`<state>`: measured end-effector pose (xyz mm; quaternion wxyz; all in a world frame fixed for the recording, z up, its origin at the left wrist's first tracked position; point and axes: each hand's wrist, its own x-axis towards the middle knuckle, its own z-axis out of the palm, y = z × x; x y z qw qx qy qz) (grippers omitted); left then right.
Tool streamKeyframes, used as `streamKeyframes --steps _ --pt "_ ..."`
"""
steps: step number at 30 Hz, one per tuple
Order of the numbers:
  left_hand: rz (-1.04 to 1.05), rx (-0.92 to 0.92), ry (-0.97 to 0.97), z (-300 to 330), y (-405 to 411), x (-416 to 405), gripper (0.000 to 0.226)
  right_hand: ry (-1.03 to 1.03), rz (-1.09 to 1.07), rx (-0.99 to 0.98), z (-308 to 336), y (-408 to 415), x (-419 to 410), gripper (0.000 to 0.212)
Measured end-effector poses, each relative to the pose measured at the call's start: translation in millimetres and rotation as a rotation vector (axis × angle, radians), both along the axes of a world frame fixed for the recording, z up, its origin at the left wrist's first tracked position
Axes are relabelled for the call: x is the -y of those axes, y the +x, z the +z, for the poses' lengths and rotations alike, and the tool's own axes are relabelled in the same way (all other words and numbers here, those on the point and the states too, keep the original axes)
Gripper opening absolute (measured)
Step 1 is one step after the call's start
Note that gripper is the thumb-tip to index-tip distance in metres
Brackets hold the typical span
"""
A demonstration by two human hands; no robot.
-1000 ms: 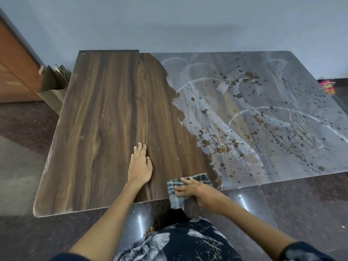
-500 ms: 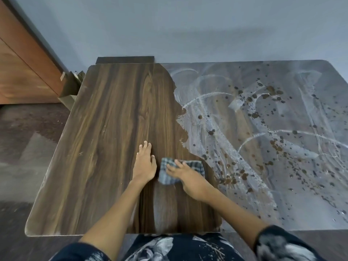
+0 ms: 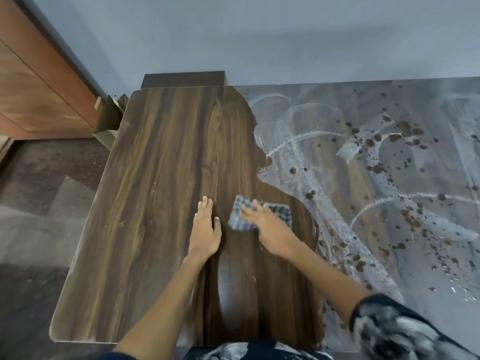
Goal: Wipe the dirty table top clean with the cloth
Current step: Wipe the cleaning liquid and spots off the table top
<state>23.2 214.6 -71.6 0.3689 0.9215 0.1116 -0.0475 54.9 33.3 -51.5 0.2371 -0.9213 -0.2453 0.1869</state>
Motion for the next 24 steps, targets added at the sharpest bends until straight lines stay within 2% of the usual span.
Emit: streamKeyframes --steps 3,7,11,13,16,19,24 --pt "-0.011 0.001 0.019 -0.5 8.5 -4.5 0.052 0.037 0.161 -0.039 -8.1 -31.3 27.6 0.080" --pt "-0.024 0.006 0.035 -1.1 13.8 -6.7 0.052 0.048 -0.017 -0.020 -6.1 -4.7 38.5 0.078" --pt "-0.035 0.011 0.052 -1.3 12.6 -6.6 0.051 0.002 -0.237 -0.004 -14.8 56.5 0.7 0.072" --pt "-0.035 0.006 0.050 -0.5 12.5 -6.8 0.052 -0.024 -0.259 -0.033 -11.4 59.9 -22.8 0.077" --pt "-0.047 0.012 0.037 -1.2 11.9 -8.5 0.051 0.011 -0.077 -0.004 -3.9 20.0 -34.8 0.081" --pt "-0.053 0.024 0.050 -3.8 11.9 -10.4 0.050 0.047 0.094 -0.023 -4.2 -19.4 -2.7 0.077" --pt "-0.083 0.027 0.106 -6.4 16.0 -14.8 0.050 0.034 -0.149 0.003 3.2 16.4 23.6 0.072"
